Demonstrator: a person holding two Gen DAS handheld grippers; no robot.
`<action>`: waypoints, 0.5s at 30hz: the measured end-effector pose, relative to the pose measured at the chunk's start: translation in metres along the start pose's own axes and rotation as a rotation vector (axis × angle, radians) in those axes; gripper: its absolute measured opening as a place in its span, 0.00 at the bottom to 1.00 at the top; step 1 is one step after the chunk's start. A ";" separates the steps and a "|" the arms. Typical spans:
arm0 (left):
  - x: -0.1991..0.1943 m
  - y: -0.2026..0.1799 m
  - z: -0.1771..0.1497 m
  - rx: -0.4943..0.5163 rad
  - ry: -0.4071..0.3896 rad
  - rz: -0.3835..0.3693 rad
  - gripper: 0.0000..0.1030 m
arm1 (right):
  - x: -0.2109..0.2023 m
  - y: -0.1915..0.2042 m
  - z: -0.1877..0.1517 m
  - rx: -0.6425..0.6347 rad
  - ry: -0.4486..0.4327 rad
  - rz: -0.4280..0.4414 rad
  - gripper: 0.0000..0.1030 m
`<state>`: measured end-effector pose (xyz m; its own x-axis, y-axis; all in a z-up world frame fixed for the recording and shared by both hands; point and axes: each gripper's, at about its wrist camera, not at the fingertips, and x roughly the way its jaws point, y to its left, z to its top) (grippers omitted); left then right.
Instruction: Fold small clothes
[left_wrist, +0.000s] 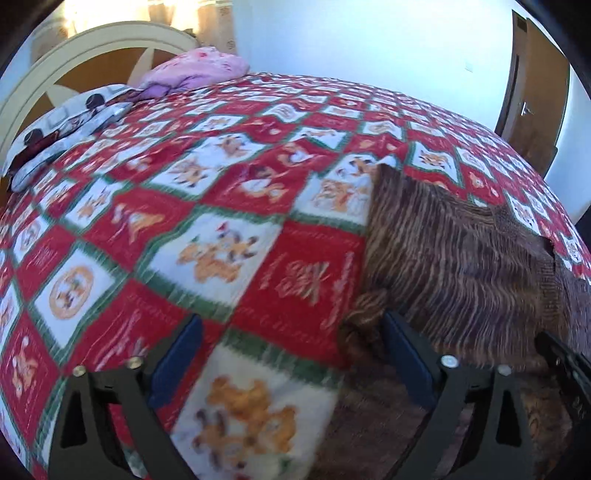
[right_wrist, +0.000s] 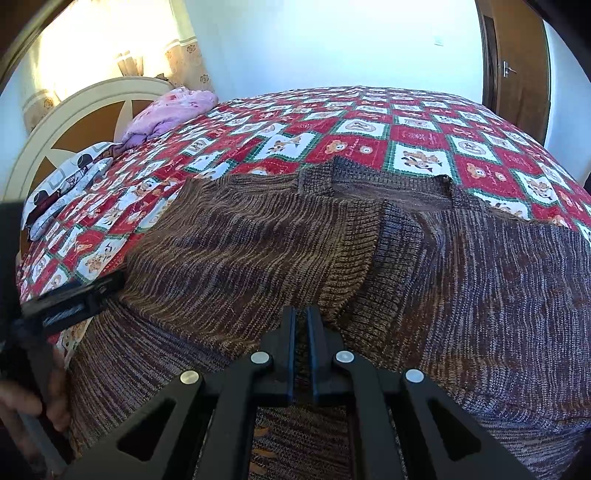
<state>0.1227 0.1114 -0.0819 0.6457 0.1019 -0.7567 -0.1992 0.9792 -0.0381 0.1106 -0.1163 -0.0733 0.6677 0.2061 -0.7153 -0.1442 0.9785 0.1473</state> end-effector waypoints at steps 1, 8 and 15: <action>0.000 0.005 -0.003 -0.014 0.004 -0.019 1.00 | 0.000 -0.001 0.000 0.003 0.000 0.003 0.06; -0.017 0.003 -0.025 -0.026 -0.008 0.053 1.00 | 0.000 -0.002 0.000 0.001 -0.002 0.000 0.06; -0.023 0.003 -0.037 -0.031 -0.050 0.066 1.00 | 0.000 0.011 0.000 -0.052 0.004 -0.073 0.06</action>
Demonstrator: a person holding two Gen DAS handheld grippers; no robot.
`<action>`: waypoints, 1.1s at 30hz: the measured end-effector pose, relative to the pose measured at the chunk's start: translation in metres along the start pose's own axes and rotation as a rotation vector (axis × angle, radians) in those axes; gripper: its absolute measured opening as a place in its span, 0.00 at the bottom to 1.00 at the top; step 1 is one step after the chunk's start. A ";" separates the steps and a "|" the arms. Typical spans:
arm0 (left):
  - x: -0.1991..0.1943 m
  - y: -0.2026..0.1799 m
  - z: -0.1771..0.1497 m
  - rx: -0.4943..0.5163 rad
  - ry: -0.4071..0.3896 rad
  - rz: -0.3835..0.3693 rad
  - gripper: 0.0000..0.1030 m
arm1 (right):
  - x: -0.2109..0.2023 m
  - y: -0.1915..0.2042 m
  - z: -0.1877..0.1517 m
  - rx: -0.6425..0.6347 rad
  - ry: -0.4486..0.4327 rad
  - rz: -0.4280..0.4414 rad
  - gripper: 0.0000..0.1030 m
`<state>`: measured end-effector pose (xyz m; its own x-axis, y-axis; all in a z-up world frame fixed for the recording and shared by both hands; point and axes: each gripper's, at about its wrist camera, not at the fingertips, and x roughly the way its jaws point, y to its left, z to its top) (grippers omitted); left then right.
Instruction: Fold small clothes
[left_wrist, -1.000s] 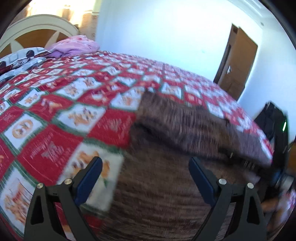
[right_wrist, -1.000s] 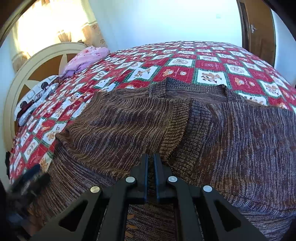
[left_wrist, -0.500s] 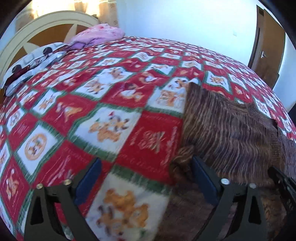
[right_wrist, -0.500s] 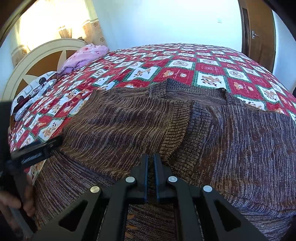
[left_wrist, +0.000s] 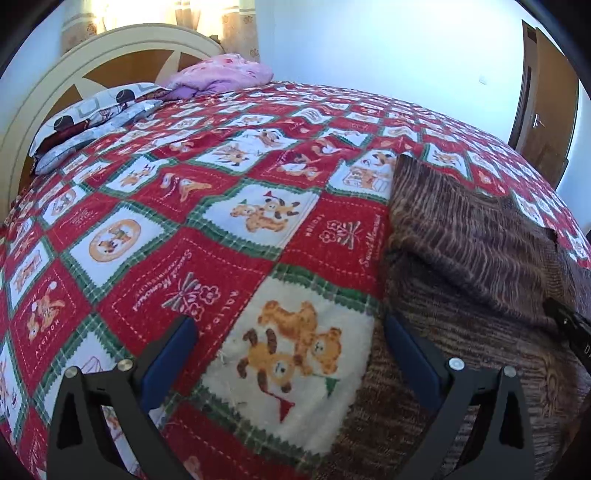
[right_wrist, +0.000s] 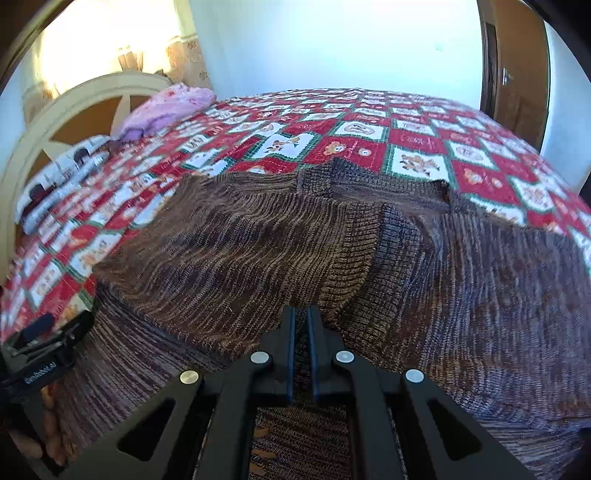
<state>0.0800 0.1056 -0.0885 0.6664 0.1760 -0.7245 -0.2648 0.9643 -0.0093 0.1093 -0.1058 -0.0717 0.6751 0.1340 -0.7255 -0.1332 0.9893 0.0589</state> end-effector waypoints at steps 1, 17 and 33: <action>0.001 -0.001 0.001 0.002 -0.002 0.000 1.00 | 0.000 0.006 0.000 -0.024 0.010 -0.032 0.07; -0.063 0.045 -0.031 0.178 0.012 -0.403 1.00 | -0.253 -0.096 -0.158 0.116 -0.099 -0.219 0.63; -0.148 0.092 -0.130 0.354 0.065 -0.581 0.82 | -0.261 -0.098 -0.236 0.308 -0.057 -0.101 0.62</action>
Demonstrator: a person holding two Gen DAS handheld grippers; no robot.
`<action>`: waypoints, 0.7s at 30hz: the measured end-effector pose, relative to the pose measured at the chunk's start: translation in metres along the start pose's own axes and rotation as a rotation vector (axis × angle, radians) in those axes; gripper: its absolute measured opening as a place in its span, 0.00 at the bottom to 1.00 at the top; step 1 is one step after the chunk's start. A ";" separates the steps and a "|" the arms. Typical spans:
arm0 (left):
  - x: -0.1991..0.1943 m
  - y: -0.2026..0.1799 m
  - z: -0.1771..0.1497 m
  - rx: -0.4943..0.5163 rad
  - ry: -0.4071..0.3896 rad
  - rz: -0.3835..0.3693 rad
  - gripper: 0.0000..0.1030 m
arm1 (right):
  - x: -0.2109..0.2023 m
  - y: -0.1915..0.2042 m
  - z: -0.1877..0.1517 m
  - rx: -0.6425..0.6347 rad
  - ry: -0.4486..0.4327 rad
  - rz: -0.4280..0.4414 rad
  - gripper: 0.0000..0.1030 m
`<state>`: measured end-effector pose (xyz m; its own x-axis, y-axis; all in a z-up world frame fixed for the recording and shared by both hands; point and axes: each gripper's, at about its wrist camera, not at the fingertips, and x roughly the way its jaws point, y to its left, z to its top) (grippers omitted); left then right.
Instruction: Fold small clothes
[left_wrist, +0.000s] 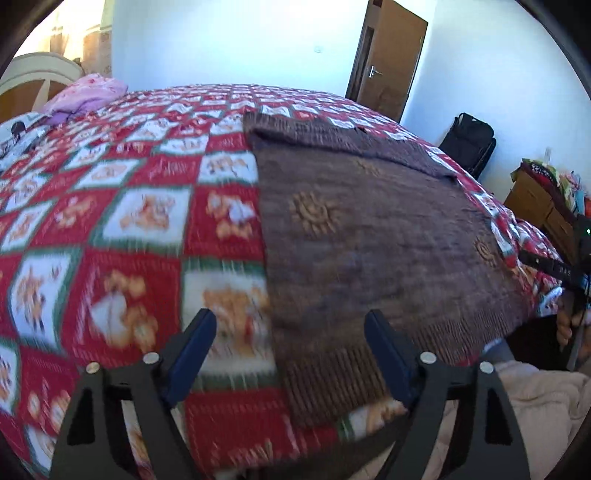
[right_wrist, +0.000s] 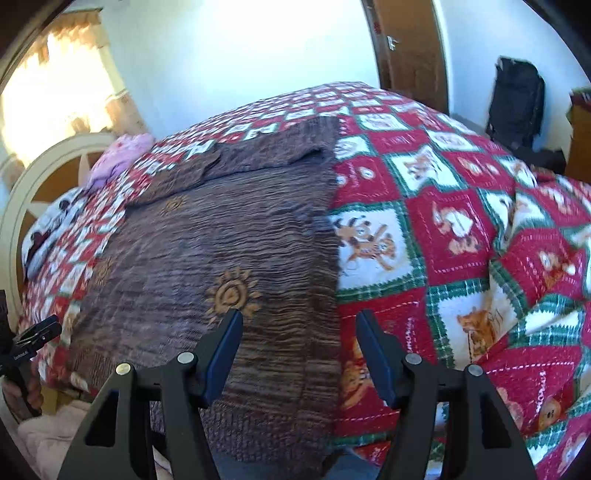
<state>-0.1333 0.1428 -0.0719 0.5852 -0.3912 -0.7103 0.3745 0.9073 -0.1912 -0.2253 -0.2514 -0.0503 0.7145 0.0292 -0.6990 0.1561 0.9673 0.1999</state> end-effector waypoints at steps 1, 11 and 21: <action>0.000 0.000 -0.004 -0.011 0.003 -0.015 0.78 | -0.002 0.004 -0.001 -0.019 -0.003 -0.004 0.62; 0.006 -0.013 -0.022 -0.023 0.050 -0.089 0.57 | -0.012 0.008 -0.025 -0.085 0.067 -0.068 0.58; 0.004 -0.015 -0.023 -0.055 0.066 -0.100 0.70 | -0.009 -0.010 -0.037 0.008 0.100 -0.018 0.58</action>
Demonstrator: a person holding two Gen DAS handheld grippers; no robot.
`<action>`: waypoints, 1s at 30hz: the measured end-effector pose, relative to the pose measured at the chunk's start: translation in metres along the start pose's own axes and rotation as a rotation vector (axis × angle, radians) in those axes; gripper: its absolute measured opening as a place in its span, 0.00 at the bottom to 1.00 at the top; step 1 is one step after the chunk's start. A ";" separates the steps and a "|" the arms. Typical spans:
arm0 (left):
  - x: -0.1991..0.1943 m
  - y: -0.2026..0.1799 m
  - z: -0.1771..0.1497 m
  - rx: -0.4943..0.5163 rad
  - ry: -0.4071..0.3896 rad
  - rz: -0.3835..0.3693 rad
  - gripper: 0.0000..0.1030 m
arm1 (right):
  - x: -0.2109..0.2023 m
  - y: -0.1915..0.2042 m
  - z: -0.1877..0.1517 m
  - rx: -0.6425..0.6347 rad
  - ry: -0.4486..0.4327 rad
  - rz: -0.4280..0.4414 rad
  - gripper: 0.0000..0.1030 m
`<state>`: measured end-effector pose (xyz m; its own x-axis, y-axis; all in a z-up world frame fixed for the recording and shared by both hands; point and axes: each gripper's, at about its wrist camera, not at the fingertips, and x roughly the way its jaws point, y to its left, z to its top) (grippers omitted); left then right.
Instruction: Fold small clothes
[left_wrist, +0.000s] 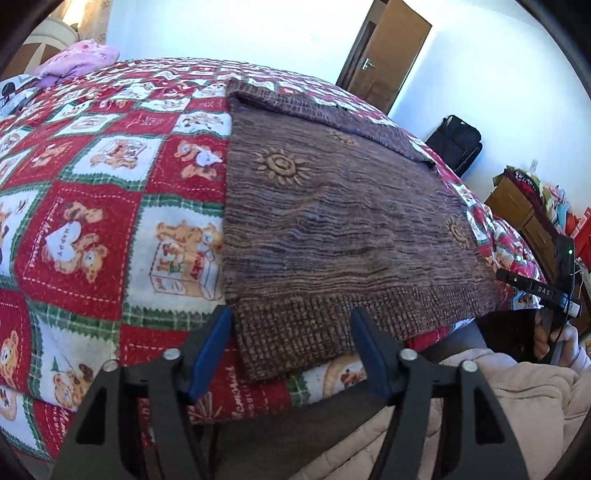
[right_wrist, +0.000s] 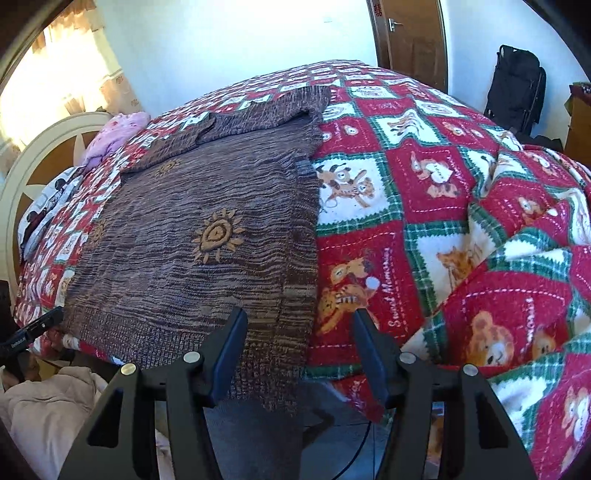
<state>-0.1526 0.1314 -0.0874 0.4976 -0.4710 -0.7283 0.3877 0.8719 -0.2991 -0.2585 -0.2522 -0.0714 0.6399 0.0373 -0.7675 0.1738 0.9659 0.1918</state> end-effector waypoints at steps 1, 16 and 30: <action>0.001 -0.001 0.001 0.006 0.002 0.006 0.71 | 0.003 0.001 -0.001 -0.006 0.011 -0.006 0.58; 0.002 0.000 -0.002 -0.002 0.020 0.045 0.15 | 0.007 0.041 -0.012 -0.228 0.078 -0.074 0.31; -0.013 -0.014 0.052 0.014 0.014 -0.063 0.09 | -0.032 0.026 0.041 -0.060 0.000 0.195 0.10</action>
<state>-0.1245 0.1184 -0.0414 0.4609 -0.5226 -0.7173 0.4287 0.8388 -0.3356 -0.2443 -0.2383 -0.0166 0.6571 0.2251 -0.7194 0.0018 0.9539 0.3001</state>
